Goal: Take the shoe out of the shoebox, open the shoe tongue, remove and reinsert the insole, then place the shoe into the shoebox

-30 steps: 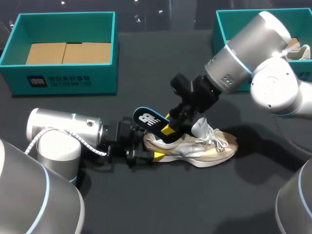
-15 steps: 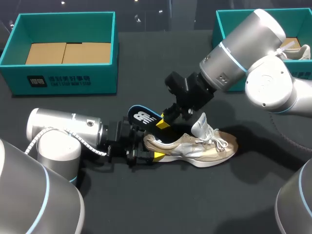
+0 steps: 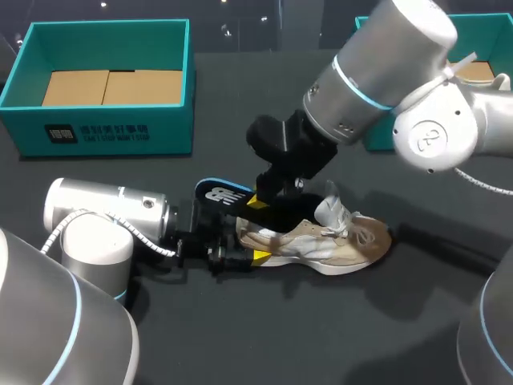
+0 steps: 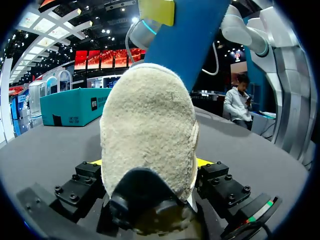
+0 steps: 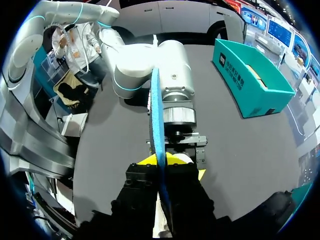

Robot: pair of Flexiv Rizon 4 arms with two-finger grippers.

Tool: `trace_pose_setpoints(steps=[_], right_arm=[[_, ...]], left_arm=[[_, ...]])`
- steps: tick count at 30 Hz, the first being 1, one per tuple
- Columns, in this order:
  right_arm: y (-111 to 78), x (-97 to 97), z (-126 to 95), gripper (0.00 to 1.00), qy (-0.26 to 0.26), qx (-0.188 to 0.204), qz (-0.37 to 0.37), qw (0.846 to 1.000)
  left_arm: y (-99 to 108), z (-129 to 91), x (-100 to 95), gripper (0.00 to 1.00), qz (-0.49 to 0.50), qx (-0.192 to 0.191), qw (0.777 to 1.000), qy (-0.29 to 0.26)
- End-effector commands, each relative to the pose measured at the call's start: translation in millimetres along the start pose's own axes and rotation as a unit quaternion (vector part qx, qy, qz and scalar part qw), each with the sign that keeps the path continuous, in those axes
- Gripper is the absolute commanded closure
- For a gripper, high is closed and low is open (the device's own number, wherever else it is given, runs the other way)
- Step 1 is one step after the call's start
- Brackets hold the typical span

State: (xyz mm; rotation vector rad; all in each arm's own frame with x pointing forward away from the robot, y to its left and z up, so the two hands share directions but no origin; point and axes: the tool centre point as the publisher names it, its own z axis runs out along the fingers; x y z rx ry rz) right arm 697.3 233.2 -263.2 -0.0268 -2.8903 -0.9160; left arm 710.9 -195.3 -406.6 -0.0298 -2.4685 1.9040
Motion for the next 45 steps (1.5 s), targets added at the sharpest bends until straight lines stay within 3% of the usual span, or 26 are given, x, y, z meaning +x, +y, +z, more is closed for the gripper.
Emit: trace_pose_setpoints(steps=[1,5,7,19,20,24,28,31,32,43,45], right_arm=[[15.8,8.3,-11,1.0,0.021,-0.078,-0.053,0.995],[33.6,13.8,-33,1.0,0.064,-0.16,-0.077,0.982],[40.8,16.7,-46,1.0,0.094,-0.218,-0.085,0.968],[40.8,16.7,-46,1.0,0.094,-0.218,-0.085,0.968],[40.4,20.3,-48,1.0,0.094,-0.242,-0.09,0.962],[43.4,39.0,-73,1.0,0.094,-0.278,-0.105,0.95],[37.9,55.0,-107,1.0,0.103,-0.304,-0.066,0.945],[36.6,65.4,-131,1.0,0.125,-0.345,-0.039,0.929],[37.7,69.6,-137,1.0,0.115,-0.34,-0.028,0.933],[37.7,69.6,-137,1.0,0.115,-0.34,-0.028,0.933],[33.7,75.5,-149,1.0,0.088,-0.346,-0.002,0.934]], left_arm=[[-1,0,0.3,1.0,0.0,0.0,1.0,-0.001],[-1,0,0.3,1.0,0.0,0.0,1.0,-0.001],[-1,0,0.3,1.0,0.0,0.0,1.0,-0.001],[-1,0,0.3,1.0,0.0,0.0,1.0,-0.001],[-1,0,0.3,1.0,0.0,0.0,1.0,-0.001],[-1,0,0.3,1.0,0.0,0.0,1.0,-0.001],[-1,0,0.3,1.0,0.0,0.0,1.0,-0.001],[-1,0,0.3,1.0,0.0,0.0,1.0,-0.001],[-1,0,0.3,1.0,0.0,0.0,1.0,-0.001],[-1,0,0.3,1.0,0.0,0.0,1.0,-0.001],[-1,0,0.3,1.0,0.0,0.0,1.0,-0.001]])
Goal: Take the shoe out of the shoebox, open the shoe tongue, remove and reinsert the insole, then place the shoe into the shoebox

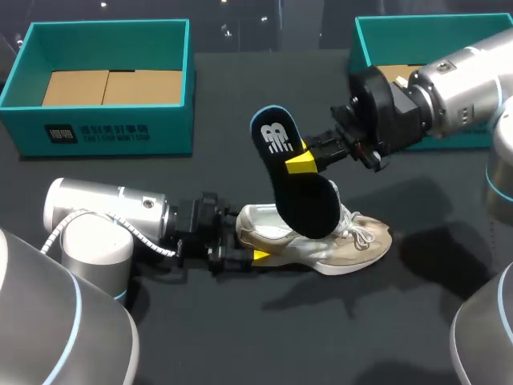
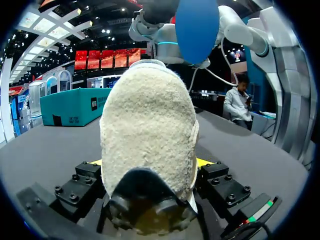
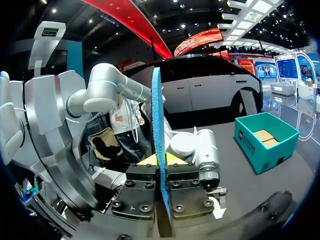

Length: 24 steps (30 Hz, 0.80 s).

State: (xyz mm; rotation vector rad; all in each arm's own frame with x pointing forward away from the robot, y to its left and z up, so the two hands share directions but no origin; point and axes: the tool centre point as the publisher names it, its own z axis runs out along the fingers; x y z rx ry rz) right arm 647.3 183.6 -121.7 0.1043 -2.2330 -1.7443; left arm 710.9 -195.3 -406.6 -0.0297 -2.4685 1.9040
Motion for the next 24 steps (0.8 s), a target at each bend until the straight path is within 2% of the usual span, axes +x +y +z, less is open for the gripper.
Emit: trace_pose_setpoints(steps=[1,3,5,7,20,24], right_arm=[[6.1,16.5,-13,1.0,-0.046,-0.014,0.02,0.999],[11.3,26.1,-19,1.0,-0.068,-0.016,0.046,0.997],[15.9,37.5,-27,1.0,-0.087,-0.047,0.073,0.992],[20.2,50.8,-33,1.0,-0.113,-0.051,0.101,0.987],[20.2,50.8,-33,1.0,-0.113,-0.051,0.101,0.987],[17.3,56.2,-38,1.0,-0.128,-0.07,0.113,0.983]], left_arm=[[-1,1,0.3,1.0,0.0,0.0,1.0,-0.001],[-1,1,0.3,1.0,0.0,0.0,1.0,-0.001],[-1,1,0.3,1.0,0.0,0.0,1.0,-0.001],[-1,1,0.3,1.0,0.0,0.0,1.0,-0.001],[-1,1,0.3,1.0,0.0,0.0,1.0,-0.001],[-1,1,0.3,1.0,0.0,0.0,1.0,-0.001]])
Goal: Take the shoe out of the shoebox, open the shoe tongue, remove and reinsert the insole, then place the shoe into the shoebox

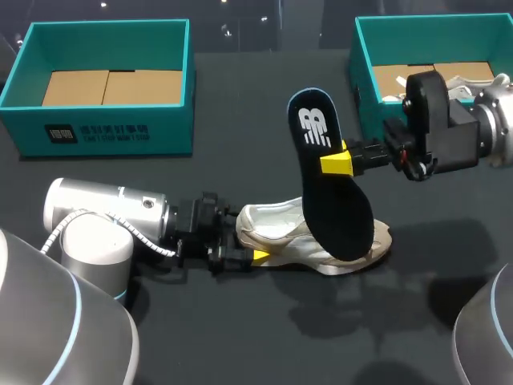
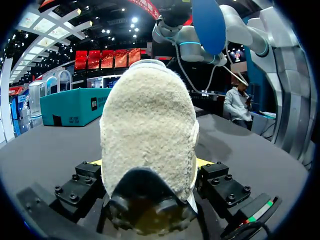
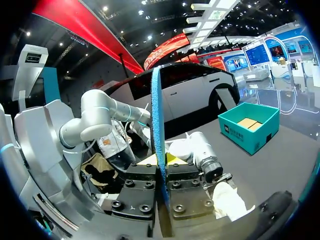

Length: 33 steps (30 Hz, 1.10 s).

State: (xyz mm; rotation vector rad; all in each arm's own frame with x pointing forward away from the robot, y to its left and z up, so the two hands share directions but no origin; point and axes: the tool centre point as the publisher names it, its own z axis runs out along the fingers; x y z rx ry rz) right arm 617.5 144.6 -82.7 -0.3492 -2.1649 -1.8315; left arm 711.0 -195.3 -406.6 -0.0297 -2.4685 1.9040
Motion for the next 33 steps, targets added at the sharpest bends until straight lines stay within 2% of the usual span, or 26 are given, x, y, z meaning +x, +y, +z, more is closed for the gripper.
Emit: trace_pose_setpoints(steps=[1,13,24,25,26,29,30,31,33], right_arm=[[-8.5,9.8,-6,1.0,-0.028,-0.017,0.003,0.999],[-17.9,23.4,-13,1.0,-0.046,-0.032,0.039,0.998],[-19.6,25.5,-15,1.0,-0.055,-0.037,0.047,0.997],[-19.6,25.5,-15,1.0,-0.055,-0.037,0.047,0.997],[-19.6,25.5,-15,1.0,-0.055,-0.037,0.047,0.997],[-19.6,25.5,-15,1.0,-0.055,-0.037,0.047,0.997],[-19.6,25.5,-15,1.0,-0.055,-0.037,0.047,0.997],[-19.6,25.5,-15,1.0,-0.055,-0.037,0.047,0.997],[-19.6,25.5,-15,1.0,-0.055,-0.037,0.047,0.997]], left_arm=[[-1,0,0.3,1.0,0.0,0.0,1.0,-0.001],[-1,0,0.3,1.0,0.0,0.0,1.0,-0.001],[-1,0,0.3,1.0,0.0,0.0,1.0,-0.001],[-1,0,0.3,0.96,0.0,0.0,1.0,-0.001],[-5,1,0.8,0.72,-0.001,0.003,1.0,0.001],[-13,0,2.5,0.45,0.002,0.006,1.0,0.005],[-16,0,3.3,0.1,0.002,0.007,1.0,0.008],[-19,-2,4.2,0.0,0.004,0.005,1.0,0.009],[-22,-4,5.9,0.0,0.004,0.002,1.0,0.013]])
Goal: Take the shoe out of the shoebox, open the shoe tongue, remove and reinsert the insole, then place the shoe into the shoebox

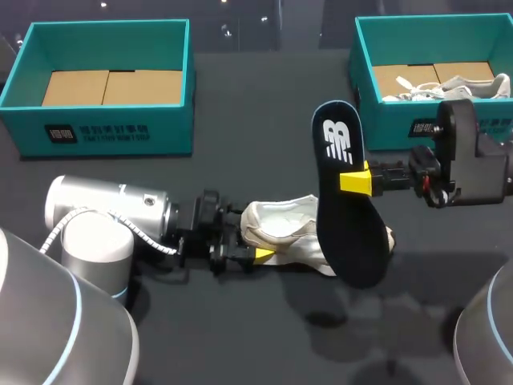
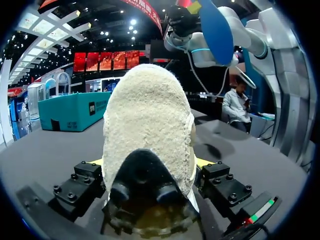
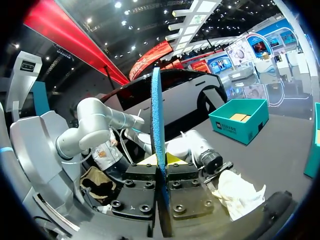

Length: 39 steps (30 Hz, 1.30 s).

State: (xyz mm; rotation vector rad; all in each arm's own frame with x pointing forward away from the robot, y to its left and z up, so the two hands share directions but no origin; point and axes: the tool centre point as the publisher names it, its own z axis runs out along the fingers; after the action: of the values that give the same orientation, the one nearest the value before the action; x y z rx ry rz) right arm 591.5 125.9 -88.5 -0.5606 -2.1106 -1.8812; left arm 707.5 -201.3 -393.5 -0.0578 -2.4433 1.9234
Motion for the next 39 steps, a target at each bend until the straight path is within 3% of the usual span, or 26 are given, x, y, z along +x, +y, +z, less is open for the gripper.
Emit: trace_pose_setpoints(steps=[1,7,9,11,29,33,35,38,39], right_arm=[[-2.1,3.3,0,1.0,-0.005,-0.001,0.0,1.0],[-2.1,3.3,0,1.0,-0.005,-0.001,0.0,1.0],[-2.1,3.3,0,1.0,-0.005,-0.001,0.0,1.0],[-2.1,3.3,0,1.0,-0.005,-0.001,0.0,1.0],[-2.1,3.3,0,1.0,-0.005,-0.001,0.0,1.0],[-2.1,3.3,0,1.0,-0.005,-0.001,0.0,1.0],[-2.1,3.3,0,1.0,-0.005,-0.001,0.0,1.0],[-2.1,3.3,0,1.0,-0.005,-0.001,0.0,1.0],[-2.1,3.3,0,1.0,-0.005,-0.001,0.0,1.0]], left_arm=[[-9,-8,3.2,0.0,0.0,-0.014,1.0,0.007],[-8,-20,7.3,0.0,-0.015,-0.049,0.999,0.015],[-10,-28,10.2,0.0,-0.03,-0.087,0.996,0.023],[-15,-38,13.9,0.0,-0.047,-0.147,0.987,0.044],[-15,-38,13.9,0.0,-0.047,-0.147,0.987,0.044],[-25,-46,12.7,0.0,-0.058,-0.199,0.978,0.038],[-30,-55,11.3,0.0,-0.103,-0.275,0.955,0.035],[-34,-69,13.4,0.0,-0.136,-0.41,0.901,0.032],[-34,-69,13.4,0.0,-0.136,-0.41,0.901,0.032]])
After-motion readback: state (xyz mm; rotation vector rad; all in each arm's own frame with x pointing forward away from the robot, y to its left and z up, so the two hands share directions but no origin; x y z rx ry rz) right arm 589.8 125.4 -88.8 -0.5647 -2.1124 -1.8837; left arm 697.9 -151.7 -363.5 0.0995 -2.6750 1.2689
